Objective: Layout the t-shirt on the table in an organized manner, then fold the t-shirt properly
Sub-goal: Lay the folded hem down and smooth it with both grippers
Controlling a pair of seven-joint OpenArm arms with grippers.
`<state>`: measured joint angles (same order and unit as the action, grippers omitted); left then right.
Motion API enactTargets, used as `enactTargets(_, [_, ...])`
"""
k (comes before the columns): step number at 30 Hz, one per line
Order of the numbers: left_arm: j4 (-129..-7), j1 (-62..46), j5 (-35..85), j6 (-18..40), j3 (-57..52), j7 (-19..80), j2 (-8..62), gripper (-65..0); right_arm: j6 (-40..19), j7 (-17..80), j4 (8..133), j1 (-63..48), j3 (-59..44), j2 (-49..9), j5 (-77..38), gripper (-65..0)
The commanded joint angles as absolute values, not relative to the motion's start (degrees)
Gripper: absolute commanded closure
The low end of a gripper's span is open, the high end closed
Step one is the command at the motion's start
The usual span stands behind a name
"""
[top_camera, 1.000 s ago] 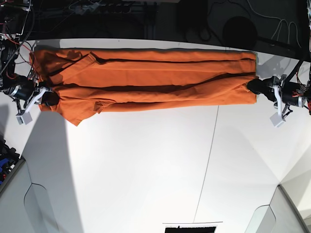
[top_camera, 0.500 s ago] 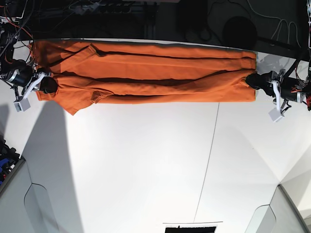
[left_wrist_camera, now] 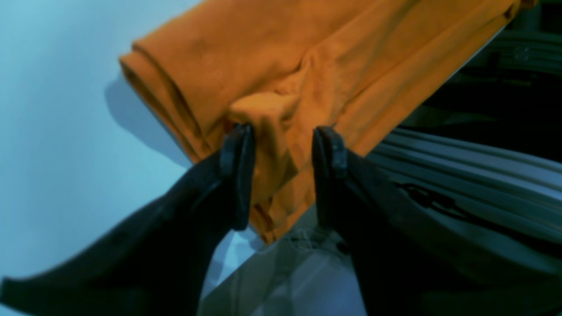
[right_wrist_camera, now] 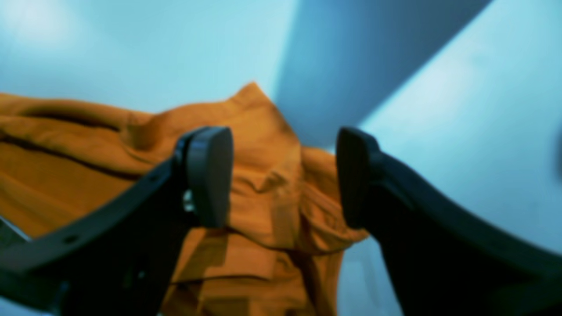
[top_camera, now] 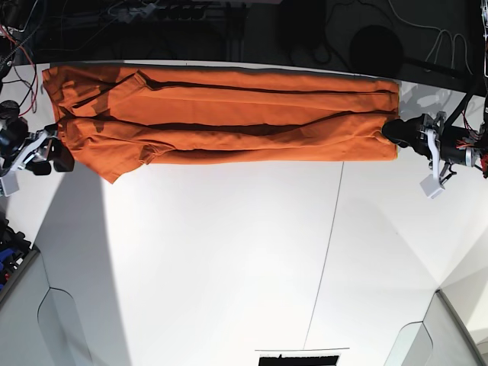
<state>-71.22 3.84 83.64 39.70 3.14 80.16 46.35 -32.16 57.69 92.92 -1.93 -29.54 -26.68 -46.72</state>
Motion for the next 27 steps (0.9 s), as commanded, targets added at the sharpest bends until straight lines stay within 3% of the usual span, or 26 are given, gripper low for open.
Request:
enactTargets(1, [-72.44, 4.91, 85.0, 40.0, 2.15, 80.0, 47.81, -24.7, -32.18, 57.47, 94.17, -1.8, -30.46, -27.77, -47.66, -36.9])
enactTargets(4, [-72.97, 4.91, 85.0, 40.0, 1.78, 80.0, 47.99, -24.7, -32.18, 57.89, 95.37, -3.51, -30.74, -27.75, -48.07, -36.4])
enactTargets(5, [-72.97, 4.91, 85.0, 40.0, 1.78, 80.0, 48.07, -24.7, -32.18, 58.37, 96.14, -4.45, -30.74, -27.75, -48.4, -32.5])
enactTargets(6, [-72.97, 4.86, 85.0, 40.0, 1.78, 80.0, 48.14, -24.7, -32.18, 59.22, 97.14, -5.48, -30.79, -27.75, -49.06, -24.7])
enactTargets(8, [-73.19, 4.78, 85.0, 40.0, 1.78, 80.0, 48.38, -24.7, -32.18, 61.06, 100.09, -8.12, -31.05, -27.62, -50.37, 0.0])
enactTargets(19, [-73.95, 4.75, 85.0, 40.0, 1.78, 80.0, 48.31, -24.7, -32.42, 58.94, 105.58, -19.62, -31.27, -25.26, -48.84, 0.0])
enactTargets(27, [-74.35, 4.73, 85.0, 40.0, 1.8, 80.0, 46.5, -24.6, -33.04, 55.61, 97.27, -19.53, -27.51, -24.6, -48.29, 0.0])
